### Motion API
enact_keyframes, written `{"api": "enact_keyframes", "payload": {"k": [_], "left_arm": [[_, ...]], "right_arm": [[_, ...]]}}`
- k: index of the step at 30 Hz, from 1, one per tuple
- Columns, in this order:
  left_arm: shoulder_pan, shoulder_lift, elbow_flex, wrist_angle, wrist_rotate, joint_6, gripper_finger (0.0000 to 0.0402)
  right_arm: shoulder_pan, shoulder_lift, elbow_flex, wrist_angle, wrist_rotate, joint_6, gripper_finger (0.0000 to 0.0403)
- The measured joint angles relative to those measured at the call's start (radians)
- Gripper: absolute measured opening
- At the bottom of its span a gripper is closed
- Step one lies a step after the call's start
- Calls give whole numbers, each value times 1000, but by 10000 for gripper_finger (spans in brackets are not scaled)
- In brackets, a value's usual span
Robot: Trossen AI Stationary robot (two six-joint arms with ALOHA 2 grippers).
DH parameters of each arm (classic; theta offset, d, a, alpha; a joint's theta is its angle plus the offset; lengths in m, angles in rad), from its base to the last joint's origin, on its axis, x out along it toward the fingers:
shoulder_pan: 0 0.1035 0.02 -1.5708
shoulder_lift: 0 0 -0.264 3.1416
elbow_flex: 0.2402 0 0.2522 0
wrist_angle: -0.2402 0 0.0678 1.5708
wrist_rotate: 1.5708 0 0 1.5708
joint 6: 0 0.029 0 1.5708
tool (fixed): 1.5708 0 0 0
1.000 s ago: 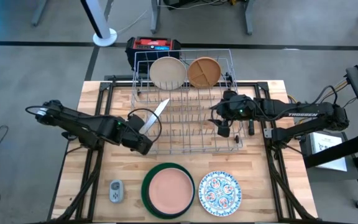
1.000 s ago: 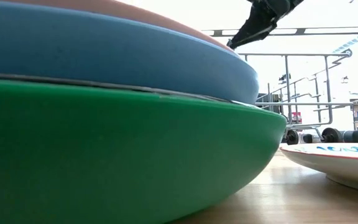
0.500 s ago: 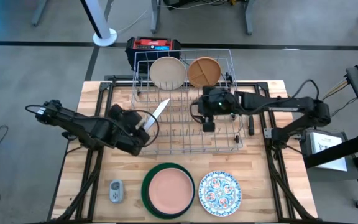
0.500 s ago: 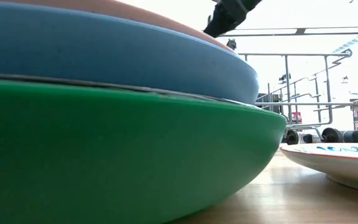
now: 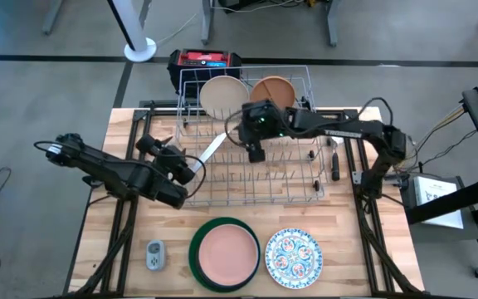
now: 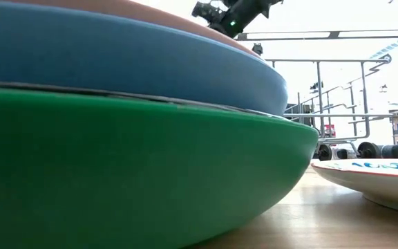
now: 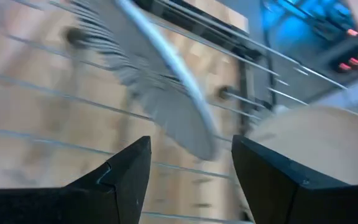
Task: Sort dishes
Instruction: Put the blue patterned plate into the dish rack
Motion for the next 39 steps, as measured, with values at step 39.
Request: {"api": "enact_keyframes", "payload": {"k": [39], "left_arm": [[0,-249,-170,-35,-152,-6,247]], "right_arm": [[-48,132,84,65,-100,-17,103]]}}
